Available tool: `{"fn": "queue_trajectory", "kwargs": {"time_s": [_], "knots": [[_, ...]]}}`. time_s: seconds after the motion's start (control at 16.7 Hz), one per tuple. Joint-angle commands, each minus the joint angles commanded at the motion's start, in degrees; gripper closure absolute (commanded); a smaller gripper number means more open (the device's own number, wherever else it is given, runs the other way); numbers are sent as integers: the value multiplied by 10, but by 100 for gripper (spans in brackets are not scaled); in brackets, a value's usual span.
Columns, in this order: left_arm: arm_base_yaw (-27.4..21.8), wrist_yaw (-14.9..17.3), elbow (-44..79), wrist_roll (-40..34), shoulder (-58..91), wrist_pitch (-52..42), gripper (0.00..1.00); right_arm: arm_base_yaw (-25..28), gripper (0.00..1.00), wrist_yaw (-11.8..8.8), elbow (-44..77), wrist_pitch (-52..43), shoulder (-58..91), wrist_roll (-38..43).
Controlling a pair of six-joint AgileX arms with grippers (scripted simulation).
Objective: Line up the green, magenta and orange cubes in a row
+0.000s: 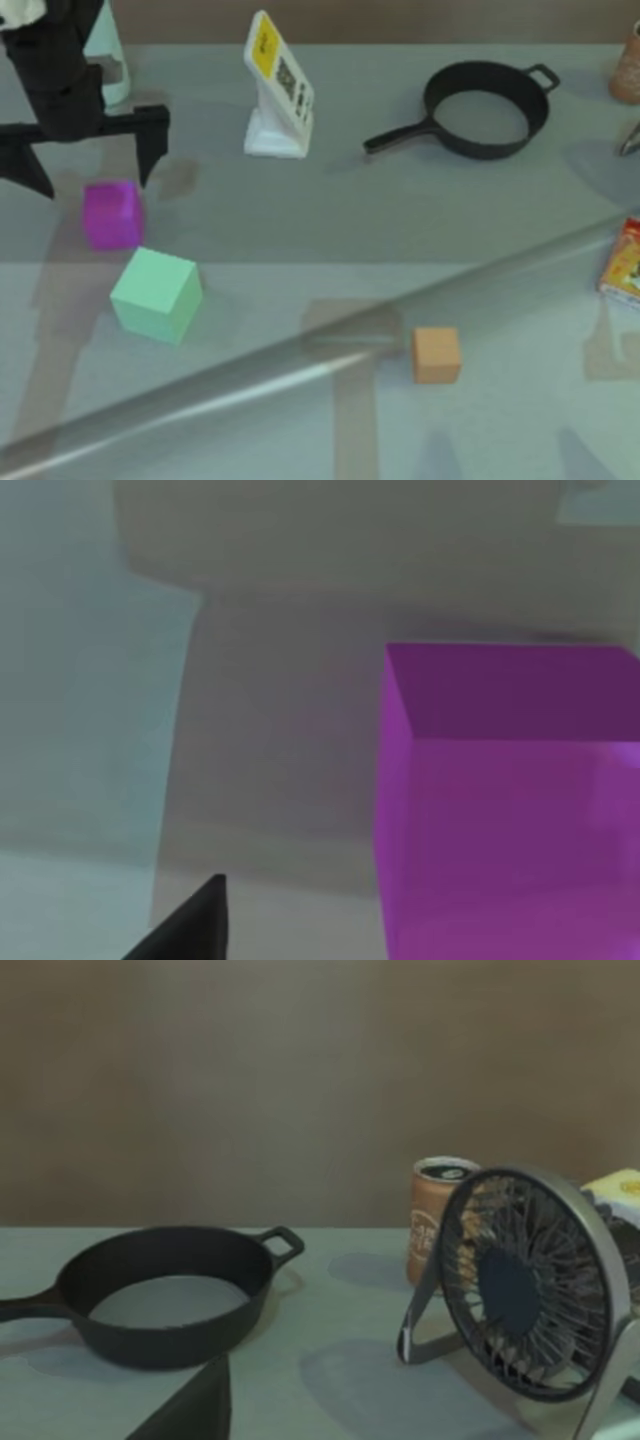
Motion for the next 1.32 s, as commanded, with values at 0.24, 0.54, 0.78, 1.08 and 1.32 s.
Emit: {"fn": "queue_trajectory", "kwargs": {"time_s": [0.24,0.54,0.78,1.08,1.32], "knots": [[1,0,-61,1,25,87,0,0,0,0,0,0,0,0],[1,0,-94,2,39,133,0,0,0,0,0,0,0,0],[1,0,-94,2,39,133,15,0,0,0,0,0,0,0],[1,0,-94,2,39,133,53,0,0,0,0,0,0,0],[1,0,-94,2,39,133,83,0,0,0,0,0,0,0]]}}
